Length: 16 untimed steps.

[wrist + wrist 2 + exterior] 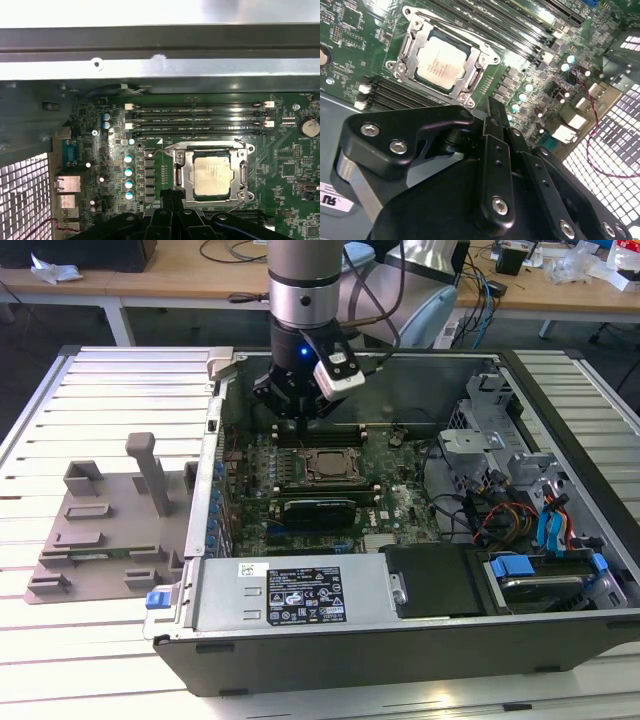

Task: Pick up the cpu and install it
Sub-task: 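Install the first cpu locking lever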

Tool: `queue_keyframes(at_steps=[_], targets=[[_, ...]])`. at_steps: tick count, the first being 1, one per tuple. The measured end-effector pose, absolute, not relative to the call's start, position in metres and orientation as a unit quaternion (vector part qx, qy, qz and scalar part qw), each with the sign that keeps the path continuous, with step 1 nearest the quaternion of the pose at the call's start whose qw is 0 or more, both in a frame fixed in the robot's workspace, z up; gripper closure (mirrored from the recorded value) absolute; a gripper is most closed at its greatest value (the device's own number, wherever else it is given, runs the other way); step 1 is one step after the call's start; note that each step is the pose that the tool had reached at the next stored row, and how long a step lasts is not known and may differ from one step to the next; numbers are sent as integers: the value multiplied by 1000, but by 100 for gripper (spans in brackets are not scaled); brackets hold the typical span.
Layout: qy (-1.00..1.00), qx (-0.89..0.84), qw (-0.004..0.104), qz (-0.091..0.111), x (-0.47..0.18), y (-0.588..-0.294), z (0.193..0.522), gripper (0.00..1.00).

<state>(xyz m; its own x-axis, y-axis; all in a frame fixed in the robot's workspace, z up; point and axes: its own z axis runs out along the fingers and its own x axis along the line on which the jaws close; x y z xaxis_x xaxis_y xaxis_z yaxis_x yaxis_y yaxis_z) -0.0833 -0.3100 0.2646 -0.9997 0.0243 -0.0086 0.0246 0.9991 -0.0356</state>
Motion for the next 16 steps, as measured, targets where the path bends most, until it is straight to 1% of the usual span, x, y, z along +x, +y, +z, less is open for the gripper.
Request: queue_keyframes(at_steps=[7,10,13,16], targets=[[1000,12,4,-18,-96,-310,263,89],[1000,12,4,-11,-100,-308,263,89],[1000,12,4,-1,-106,-302,263,89],[1000,11,4,0,-106,-291,262,89]])
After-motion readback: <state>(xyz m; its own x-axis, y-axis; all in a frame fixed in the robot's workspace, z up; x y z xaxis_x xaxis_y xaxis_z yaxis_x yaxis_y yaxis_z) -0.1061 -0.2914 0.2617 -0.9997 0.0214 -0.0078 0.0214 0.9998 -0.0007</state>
